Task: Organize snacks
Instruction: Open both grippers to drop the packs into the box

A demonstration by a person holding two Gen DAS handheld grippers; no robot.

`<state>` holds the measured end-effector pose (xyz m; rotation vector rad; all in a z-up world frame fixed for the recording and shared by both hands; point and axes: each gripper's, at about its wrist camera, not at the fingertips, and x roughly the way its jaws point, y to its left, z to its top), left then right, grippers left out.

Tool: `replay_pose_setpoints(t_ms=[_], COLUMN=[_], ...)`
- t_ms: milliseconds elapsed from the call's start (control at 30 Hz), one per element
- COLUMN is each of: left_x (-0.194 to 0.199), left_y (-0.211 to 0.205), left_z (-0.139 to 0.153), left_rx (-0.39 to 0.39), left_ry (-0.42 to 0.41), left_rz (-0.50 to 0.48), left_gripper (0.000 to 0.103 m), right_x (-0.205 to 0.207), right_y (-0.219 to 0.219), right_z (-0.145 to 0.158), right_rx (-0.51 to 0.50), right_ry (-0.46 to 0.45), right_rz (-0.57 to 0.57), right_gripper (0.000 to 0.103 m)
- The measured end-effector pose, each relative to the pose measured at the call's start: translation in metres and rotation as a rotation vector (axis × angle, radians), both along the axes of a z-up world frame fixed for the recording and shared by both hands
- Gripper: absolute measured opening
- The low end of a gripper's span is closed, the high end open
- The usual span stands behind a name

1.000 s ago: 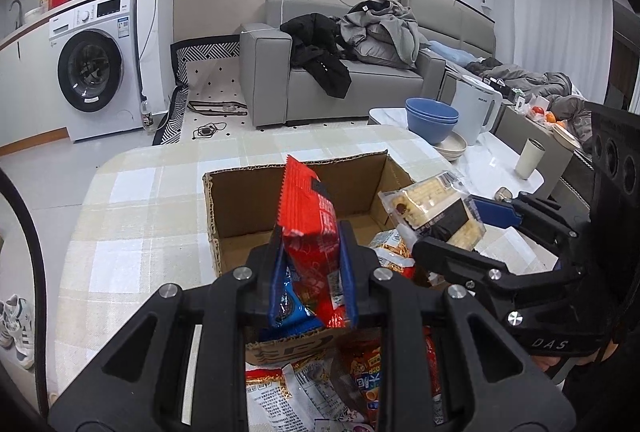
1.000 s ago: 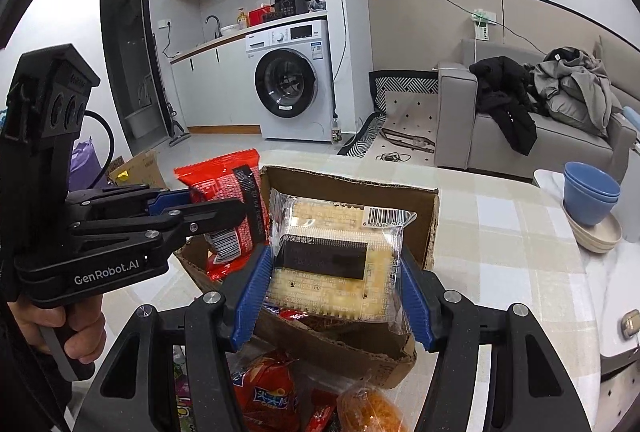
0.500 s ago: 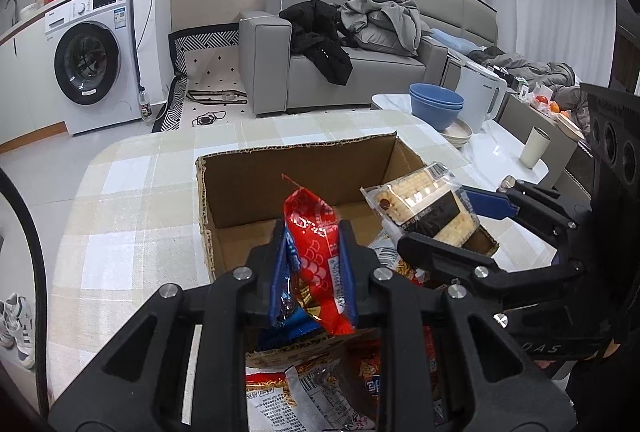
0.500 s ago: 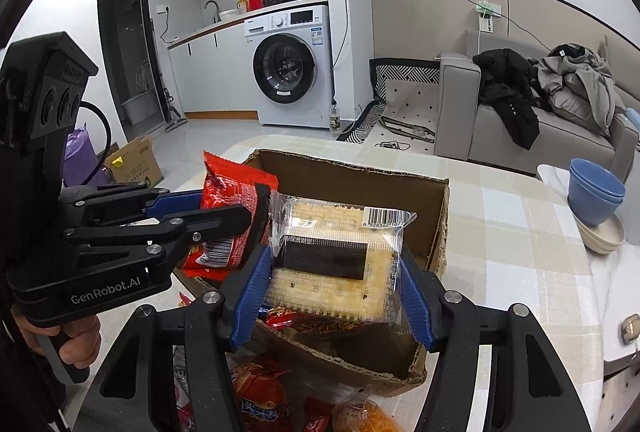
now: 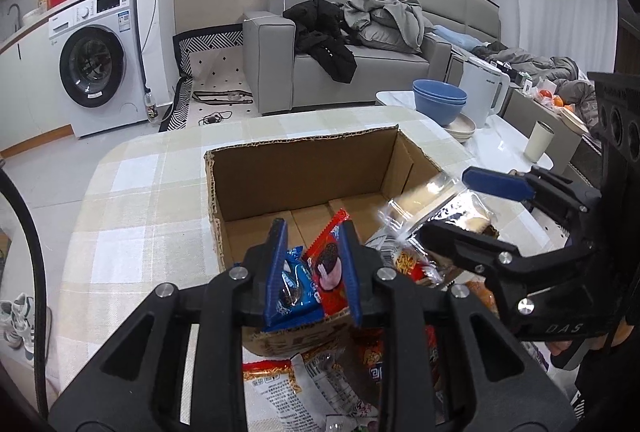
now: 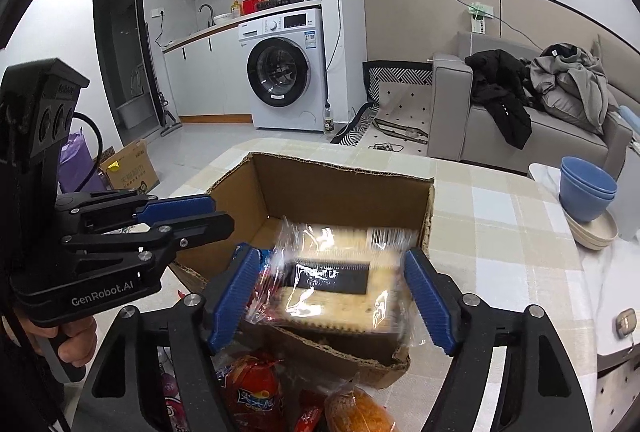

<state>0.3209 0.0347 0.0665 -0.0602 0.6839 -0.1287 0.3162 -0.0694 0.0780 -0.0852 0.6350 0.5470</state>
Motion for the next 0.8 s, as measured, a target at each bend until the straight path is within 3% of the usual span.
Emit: replay_pose_setpoints(t_ms=[67, 133, 267, 467, 500, 533, 567, 800], left_x=[-0.008, -0.016, -0.031, -0.053, -0.057, -0.061, -0.067, -0.099], left_y=[-0.001, -0.001, -0.003, 0.0, 0.0, -0.001, 0.0, -0.001], left_z=[0.003, 0.005, 0.011, 0.015, 0.015, 0.015, 0.015, 0.009], left_rx=[0.0, -0.003, -0.009, 0.002, 0.006, 0.009, 0.01, 0.024], left_ry=[-0.009, -0.018, -0.031, -0.022, -0.025, -0.029, -0.034, -0.036], left_rz=[0.002, 0.007, 0.017, 0.033, 0.037, 0.043, 0.049, 0.082], left_gripper=[0.04, 0.059, 0.081, 0.087, 0.091, 0.1, 0.102, 0.102], right_x=[-0.002, -0.005, -0.015, -0.034, -0.037, -0.041, -0.044, -0.075], right_y=[-0.003, -0.008, -0.017, -0.031, -0.034, -0.036, -0.038, -0.048], right_z=[0.002, 0.005, 0.01, 0.013, 0.013, 0.013, 0.013, 0.007], right_rx=[0.011, 0.022, 0.037, 0.051, 0.058, 0.061, 0.063, 0.058], right_ry=[0.002, -0.004, -0.015, -0.028, -0.024, -0.023, -0.019, -0.017], right_rz=[-0.001, -0.005, -0.017, -0.039, -0.039, -0.038, -0.037, -0.031], right_gripper=[0.086, 0.092, 0.101, 0.103, 0.103, 0.103, 0.103, 0.103])
